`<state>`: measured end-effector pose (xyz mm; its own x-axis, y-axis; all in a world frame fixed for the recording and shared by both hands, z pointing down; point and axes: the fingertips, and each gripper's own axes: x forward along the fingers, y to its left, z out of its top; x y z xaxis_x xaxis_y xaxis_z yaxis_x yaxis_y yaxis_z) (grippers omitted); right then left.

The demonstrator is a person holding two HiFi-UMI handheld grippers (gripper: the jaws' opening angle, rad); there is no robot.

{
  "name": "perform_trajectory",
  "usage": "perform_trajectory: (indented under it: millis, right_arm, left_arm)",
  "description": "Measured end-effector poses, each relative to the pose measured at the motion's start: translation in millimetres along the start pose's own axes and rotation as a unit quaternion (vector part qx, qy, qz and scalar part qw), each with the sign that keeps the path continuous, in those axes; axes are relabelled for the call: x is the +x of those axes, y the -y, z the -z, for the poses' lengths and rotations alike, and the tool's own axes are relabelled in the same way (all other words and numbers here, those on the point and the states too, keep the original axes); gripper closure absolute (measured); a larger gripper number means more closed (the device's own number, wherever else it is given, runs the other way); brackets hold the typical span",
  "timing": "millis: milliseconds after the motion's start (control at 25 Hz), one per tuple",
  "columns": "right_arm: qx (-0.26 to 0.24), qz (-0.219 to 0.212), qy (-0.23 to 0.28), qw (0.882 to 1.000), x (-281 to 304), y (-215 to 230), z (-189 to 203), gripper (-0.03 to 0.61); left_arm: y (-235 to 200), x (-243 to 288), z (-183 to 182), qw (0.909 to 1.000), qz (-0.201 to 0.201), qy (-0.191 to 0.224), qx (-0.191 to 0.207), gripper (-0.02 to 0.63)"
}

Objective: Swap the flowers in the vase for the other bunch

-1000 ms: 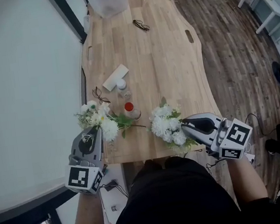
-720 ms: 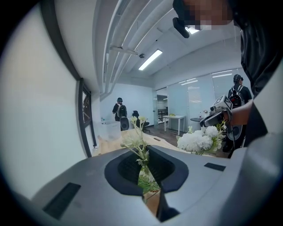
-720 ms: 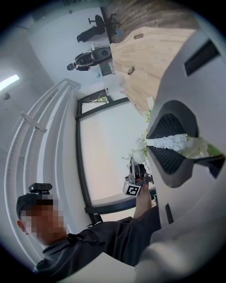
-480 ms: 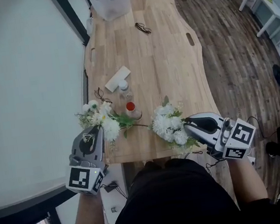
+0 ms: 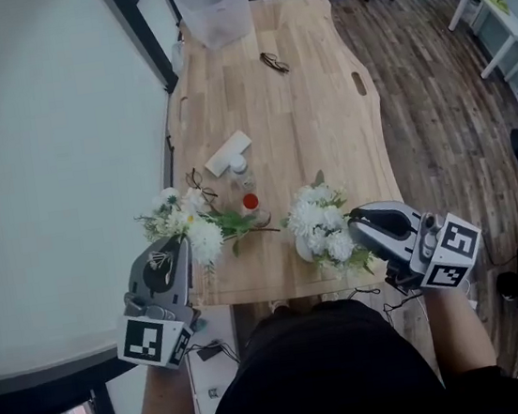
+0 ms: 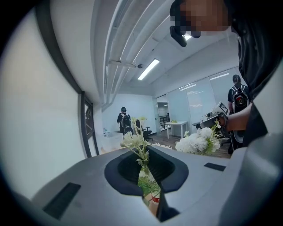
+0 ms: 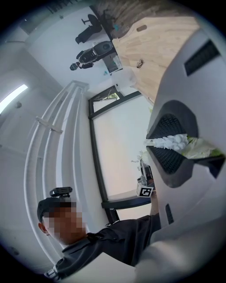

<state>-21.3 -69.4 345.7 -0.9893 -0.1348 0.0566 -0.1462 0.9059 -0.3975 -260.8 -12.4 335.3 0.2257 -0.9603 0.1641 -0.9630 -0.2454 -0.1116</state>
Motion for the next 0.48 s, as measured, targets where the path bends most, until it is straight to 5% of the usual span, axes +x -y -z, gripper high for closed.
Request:
perform_trajectory:
  millis: [480]
  right_arm:
    - [-0.028, -0.005, 0.044, 0.999, 1.0, 0.6, -45.5, 0.511]
  left_arm:
    - [3.9, -6.5, -35.3, 0.9993, 0.005, 0.036, -0.003, 0.591]
